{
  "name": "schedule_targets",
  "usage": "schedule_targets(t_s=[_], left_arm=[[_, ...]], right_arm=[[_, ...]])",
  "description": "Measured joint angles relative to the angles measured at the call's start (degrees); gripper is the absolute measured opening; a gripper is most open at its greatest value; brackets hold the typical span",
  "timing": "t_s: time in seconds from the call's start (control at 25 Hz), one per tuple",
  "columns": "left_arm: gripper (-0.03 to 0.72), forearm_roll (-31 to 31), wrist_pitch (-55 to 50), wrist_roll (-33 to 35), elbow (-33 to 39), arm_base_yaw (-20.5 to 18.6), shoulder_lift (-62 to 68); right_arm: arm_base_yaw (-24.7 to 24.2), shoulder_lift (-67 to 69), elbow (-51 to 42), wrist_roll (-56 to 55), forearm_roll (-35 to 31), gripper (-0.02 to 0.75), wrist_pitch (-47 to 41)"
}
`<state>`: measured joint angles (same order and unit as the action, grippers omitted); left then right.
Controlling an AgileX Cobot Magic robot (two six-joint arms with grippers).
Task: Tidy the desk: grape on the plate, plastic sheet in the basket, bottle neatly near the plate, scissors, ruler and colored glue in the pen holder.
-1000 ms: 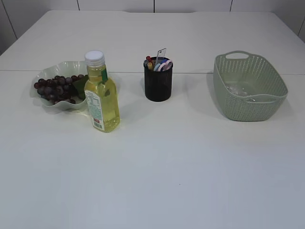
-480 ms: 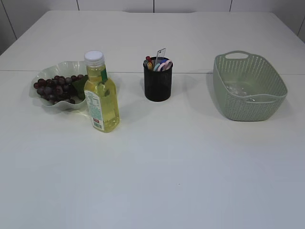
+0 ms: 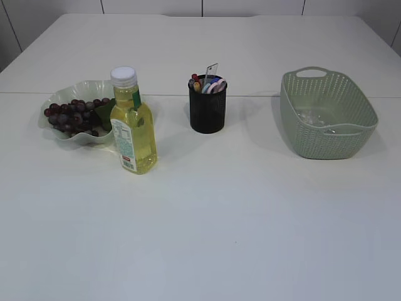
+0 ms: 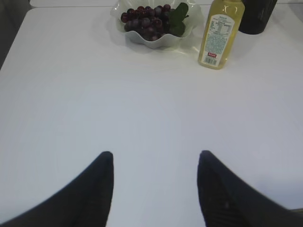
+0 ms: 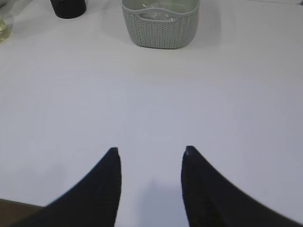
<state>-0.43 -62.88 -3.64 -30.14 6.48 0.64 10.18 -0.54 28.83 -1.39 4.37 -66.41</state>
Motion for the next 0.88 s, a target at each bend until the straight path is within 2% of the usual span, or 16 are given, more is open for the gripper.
schedule_targets(t_s=[0.28, 0.44, 0.68, 0.88], left_arm=[[0.433, -1.6, 0.0, 1.5, 0.0, 0.0, 0.0], [0.471, -2.1, 0.0, 1.5, 0.0, 0.0, 0.0], [0.473, -2.3, 0.0, 1.5, 0.0, 0.0, 0.0], [0.473, -2.3, 0.0, 1.6, 0.0, 0.0, 0.0]], right_arm=[[0.0, 0.0, -0.1, 0.0, -0.4, 0.442, 0.0], [0.0, 0.0, -0.1, 0.0, -0.5, 0.45, 0.1], [0.0, 0.0, -0.1, 0.0, -0.6, 0.45, 0.1], [-3.6, -0.4, -0.1, 0.0, -0.7, 0.45, 0.1]])
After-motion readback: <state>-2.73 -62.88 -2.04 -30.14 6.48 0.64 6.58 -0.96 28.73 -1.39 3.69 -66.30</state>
